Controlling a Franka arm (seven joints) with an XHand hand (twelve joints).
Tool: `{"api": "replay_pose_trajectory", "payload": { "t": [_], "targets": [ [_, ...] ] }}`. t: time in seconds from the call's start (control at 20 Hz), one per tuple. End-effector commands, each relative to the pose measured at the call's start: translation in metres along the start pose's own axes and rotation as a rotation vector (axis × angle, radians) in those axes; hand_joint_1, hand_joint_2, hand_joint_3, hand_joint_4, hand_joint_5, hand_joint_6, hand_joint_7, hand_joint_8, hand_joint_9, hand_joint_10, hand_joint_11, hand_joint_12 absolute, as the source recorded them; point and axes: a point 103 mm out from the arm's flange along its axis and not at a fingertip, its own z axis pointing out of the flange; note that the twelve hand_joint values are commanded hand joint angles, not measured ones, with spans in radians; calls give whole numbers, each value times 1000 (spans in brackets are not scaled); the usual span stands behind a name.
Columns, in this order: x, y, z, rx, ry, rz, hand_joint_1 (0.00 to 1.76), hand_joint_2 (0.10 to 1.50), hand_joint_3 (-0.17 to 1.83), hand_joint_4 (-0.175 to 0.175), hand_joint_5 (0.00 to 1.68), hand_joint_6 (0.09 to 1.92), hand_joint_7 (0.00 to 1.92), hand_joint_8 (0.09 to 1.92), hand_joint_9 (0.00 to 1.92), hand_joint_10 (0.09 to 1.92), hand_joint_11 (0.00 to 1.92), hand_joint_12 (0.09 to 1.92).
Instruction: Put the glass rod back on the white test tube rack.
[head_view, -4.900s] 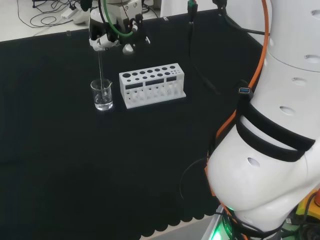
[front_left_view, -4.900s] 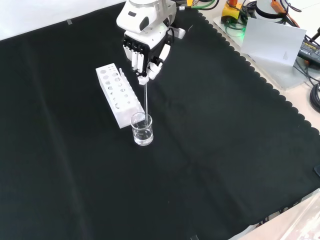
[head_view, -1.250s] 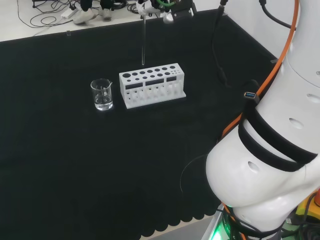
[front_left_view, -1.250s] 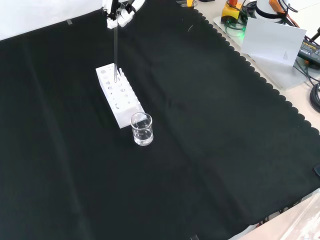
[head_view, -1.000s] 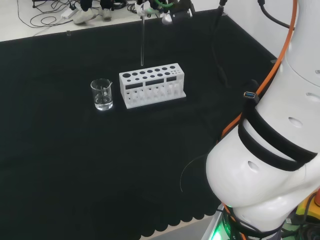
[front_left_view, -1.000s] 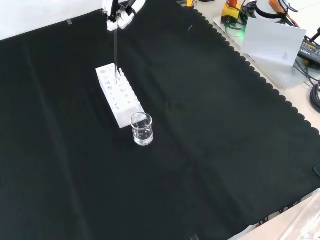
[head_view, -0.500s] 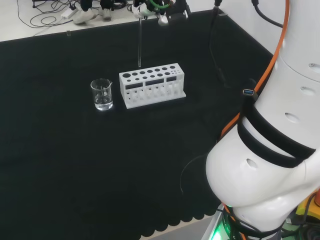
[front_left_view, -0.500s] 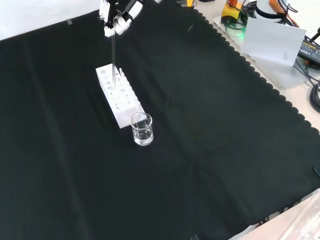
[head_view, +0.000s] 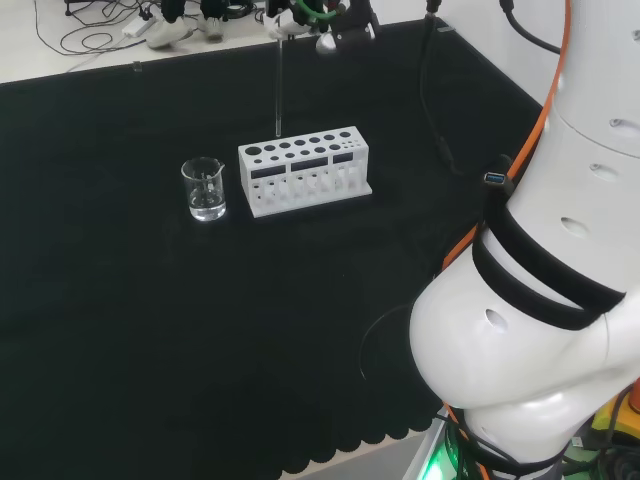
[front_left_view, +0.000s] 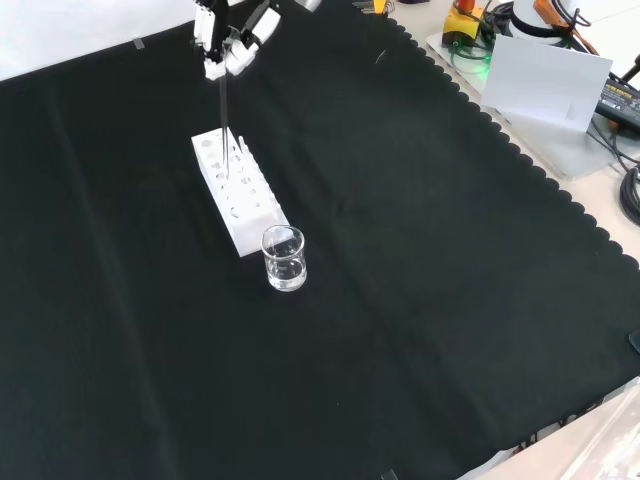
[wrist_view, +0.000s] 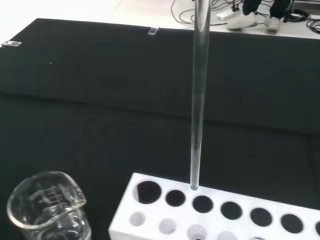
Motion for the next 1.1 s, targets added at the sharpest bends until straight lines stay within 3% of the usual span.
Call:
{"api": "replay_pose_trajectory", "payload": {
  "t": [0.05,0.7,1.1],
  "targets": [
    [-20,0,5,2,5,23,1313,1094,-175,-175,1298,188,1242,882,1614,819,1602,744],
    [-4,-1,-1,0,-4,7,1313,1094,-175,-175,1300,186,1243,881,1613,819,1602,744],
    [-7,-1,6,5,-1,6,1313,1094,-175,-175,1300,185,1243,881,1614,820,1602,745]
  ]
}}
